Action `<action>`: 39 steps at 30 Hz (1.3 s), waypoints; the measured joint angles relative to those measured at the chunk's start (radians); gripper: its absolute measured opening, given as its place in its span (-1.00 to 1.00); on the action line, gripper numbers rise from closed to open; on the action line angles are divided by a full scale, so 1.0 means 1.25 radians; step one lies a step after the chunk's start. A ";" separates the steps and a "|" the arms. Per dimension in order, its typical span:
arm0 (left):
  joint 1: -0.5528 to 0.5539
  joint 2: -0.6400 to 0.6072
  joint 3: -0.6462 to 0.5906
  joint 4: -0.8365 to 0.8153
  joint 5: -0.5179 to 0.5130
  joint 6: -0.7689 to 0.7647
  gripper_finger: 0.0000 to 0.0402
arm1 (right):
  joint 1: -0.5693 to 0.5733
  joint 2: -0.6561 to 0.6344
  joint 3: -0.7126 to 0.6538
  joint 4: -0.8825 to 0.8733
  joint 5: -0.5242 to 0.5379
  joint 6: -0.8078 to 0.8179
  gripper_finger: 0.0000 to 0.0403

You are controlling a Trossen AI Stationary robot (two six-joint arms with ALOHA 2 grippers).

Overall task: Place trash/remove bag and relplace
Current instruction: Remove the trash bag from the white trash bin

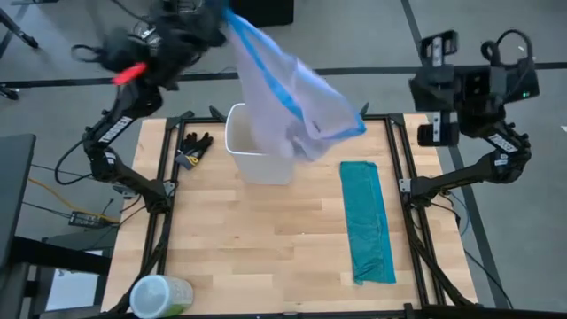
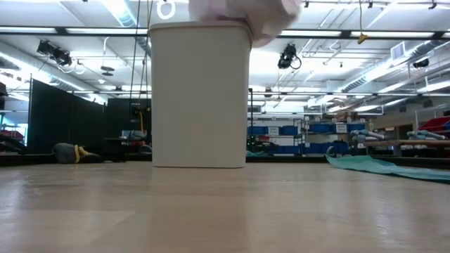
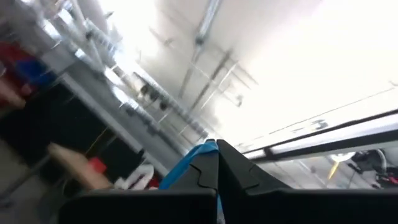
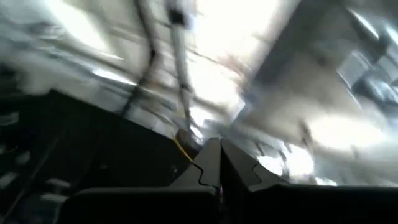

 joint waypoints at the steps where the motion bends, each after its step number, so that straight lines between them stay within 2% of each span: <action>1: 0.000 0.010 -0.002 0.009 0.008 -0.012 -0.98 | -0.001 -0.005 0.000 -0.038 0.053 0.024 -1.00; 3: 0.000 0.028 -0.003 0.076 0.035 -0.043 -0.98 | -0.003 -0.024 0.000 -0.166 0.143 0.032 -0.98; 5: 0.000 0.046 -0.002 0.171 0.053 -0.077 -0.98 | 0.001 -0.039 0.000 -0.333 0.198 0.035 -0.97; 8: 0.000 0.071 0.000 0.257 0.028 -0.119 -0.98 | 0.022 -0.050 0.000 -0.579 0.209 0.067 -0.95; 12: 0.009 0.109 -0.002 0.271 -0.038 -0.174 -0.98 | 0.081 -0.047 -0.001 -0.773 0.254 0.126 -0.93; 14: 0.018 0.134 -0.003 0.365 -0.050 -0.251 -0.98 | 0.104 -0.051 0.000 -0.847 0.333 0.155 -0.93; 18: 0.012 0.186 0.057 0.582 -0.049 -0.354 -0.98 | 0.115 -0.054 0.000 -1.028 0.577 0.240 -0.95; 20: 0.013 0.202 0.111 0.581 -0.045 -0.359 -0.98 | 0.114 -0.052 0.000 -1.099 0.657 0.286 -0.97; 21: 0.017 0.208 0.141 0.554 -0.045 -0.348 -0.98 | 0.114 -0.052 0.000 -1.112 0.665 0.291 -0.98; 24: 0.062 0.218 0.230 0.432 -0.042 -0.298 -0.98 | 0.115 -0.042 0.000 -1.086 0.612 0.260 -0.97; 27: 0.112 0.217 0.290 0.321 -0.018 -0.190 -0.98 | 0.120 -0.026 0.000 -0.989 0.540 0.238 -0.97; 33: 0.119 0.202 0.264 0.248 0.075 -0.166 -0.98 | 0.141 0.033 0.000 -0.588 0.402 0.092 -1.00; 35: 0.109 0.204 0.252 0.204 0.099 -0.166 -0.98 | 0.147 0.060 0.000 -0.451 0.396 0.037 -0.99; 39: 0.090 0.204 0.243 0.150 0.154 -0.174 -0.98 | 0.145 0.099 0.000 -0.302 0.425 -0.087 -0.89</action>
